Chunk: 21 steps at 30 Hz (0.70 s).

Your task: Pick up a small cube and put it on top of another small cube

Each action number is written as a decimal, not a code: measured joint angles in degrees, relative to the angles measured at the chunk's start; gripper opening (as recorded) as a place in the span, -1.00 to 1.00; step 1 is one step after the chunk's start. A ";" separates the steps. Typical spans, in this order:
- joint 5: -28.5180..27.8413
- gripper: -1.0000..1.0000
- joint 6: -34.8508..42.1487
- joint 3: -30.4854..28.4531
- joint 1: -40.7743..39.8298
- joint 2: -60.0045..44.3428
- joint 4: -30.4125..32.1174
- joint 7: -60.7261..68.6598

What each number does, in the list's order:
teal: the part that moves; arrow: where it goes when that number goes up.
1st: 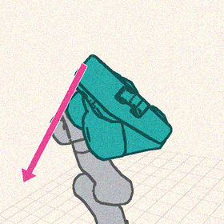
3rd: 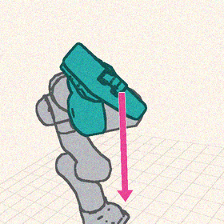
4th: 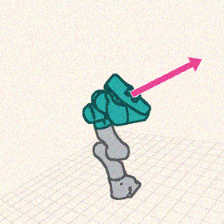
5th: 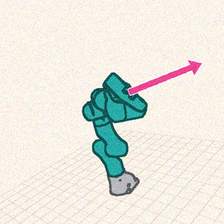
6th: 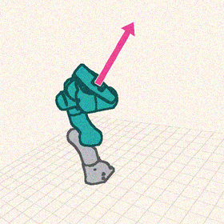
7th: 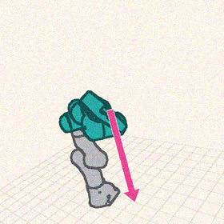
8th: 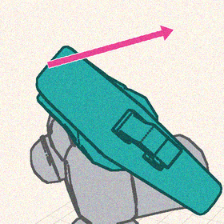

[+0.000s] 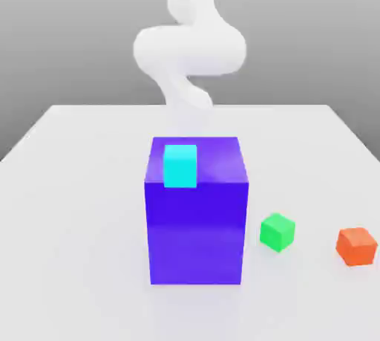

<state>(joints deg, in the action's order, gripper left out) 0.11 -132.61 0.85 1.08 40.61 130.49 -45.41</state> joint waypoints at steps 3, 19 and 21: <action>0.13 0.00 -0.99 1.22 1.24 -6.53 -1.63 0.56; -3.27 0.00 -6.11 8.81 7.87 -39.83 -9.91 0.44; -4.23 0.00 -6.72 9.28 9.20 -44.03 -10.96 0.05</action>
<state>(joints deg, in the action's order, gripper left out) -4.12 -139.33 10.13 10.27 -3.42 119.53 -45.36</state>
